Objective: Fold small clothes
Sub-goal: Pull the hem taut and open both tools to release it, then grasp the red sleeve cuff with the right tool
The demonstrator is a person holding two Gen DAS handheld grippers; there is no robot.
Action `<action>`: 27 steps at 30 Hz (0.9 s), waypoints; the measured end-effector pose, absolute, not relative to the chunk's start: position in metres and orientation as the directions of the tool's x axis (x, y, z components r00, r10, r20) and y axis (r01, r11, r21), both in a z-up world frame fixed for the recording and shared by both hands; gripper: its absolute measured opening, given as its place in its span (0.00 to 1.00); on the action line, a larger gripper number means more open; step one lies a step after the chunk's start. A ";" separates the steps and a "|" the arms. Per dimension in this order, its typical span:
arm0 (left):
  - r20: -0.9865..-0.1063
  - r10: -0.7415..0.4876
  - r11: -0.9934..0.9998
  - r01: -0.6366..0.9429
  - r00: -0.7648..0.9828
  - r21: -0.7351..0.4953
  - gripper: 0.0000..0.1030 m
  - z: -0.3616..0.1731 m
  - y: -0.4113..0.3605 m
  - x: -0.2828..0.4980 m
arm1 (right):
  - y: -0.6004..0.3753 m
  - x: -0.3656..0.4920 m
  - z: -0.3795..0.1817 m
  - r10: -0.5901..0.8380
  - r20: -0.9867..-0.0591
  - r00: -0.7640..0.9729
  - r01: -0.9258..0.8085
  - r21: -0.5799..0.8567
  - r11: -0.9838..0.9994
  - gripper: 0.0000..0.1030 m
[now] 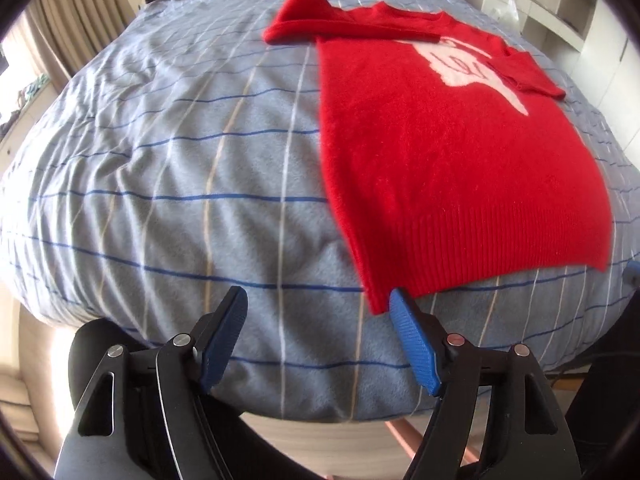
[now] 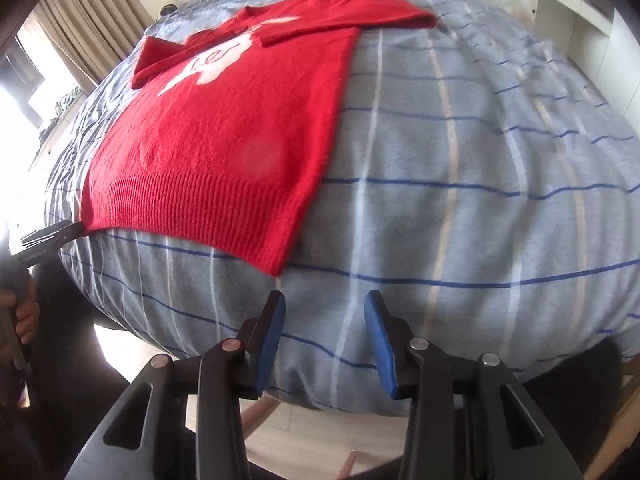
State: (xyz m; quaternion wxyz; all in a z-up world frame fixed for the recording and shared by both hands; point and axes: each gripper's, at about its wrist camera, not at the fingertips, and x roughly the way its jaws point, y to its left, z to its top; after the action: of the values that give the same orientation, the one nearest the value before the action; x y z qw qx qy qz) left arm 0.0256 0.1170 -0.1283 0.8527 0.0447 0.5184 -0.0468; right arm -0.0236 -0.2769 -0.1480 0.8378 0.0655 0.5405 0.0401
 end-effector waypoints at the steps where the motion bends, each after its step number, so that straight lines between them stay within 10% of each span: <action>1: -0.880 -0.033 0.994 0.104 0.473 0.018 0.74 -0.122 0.125 0.024 | -0.287 -0.021 -0.133 0.089 -0.896 0.436 0.013 0.106 0.994 0.45; 8: -0.828 -0.059 0.996 -0.029 0.558 -0.090 0.74 -0.093 0.145 0.042 | -0.266 0.093 -0.045 0.037 -0.765 0.643 -0.156 -0.084 0.984 0.67; 16: -0.838 -0.056 0.992 -0.065 0.543 -0.108 0.74 -0.096 0.149 0.037 | -0.163 0.222 -0.131 0.165 -0.816 0.555 -0.386 -0.077 0.919 0.66; 18: -0.846 -0.042 0.991 -0.086 0.531 -0.103 0.74 -0.100 0.157 0.035 | -0.171 0.237 -0.147 0.158 -0.816 0.556 -0.338 -0.048 0.940 0.40; 19: -0.850 -0.032 0.990 -0.098 0.526 -0.098 0.74 -0.101 0.161 0.034 | -0.181 0.240 -0.146 0.149 -0.806 0.572 -0.292 -0.031 0.956 0.10; 27: -0.854 -0.034 0.980 -0.152 0.518 -0.131 0.74 -0.107 0.178 0.035 | -0.384 0.195 -0.067 0.066 -0.683 0.728 0.129 0.231 0.964 0.06</action>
State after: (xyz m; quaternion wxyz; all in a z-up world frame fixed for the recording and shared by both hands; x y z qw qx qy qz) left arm 0.0350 0.1777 -0.1068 0.8662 -0.0946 0.4895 0.0341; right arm 0.1953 -0.3836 -0.0671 0.9200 0.1323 0.3686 -0.0170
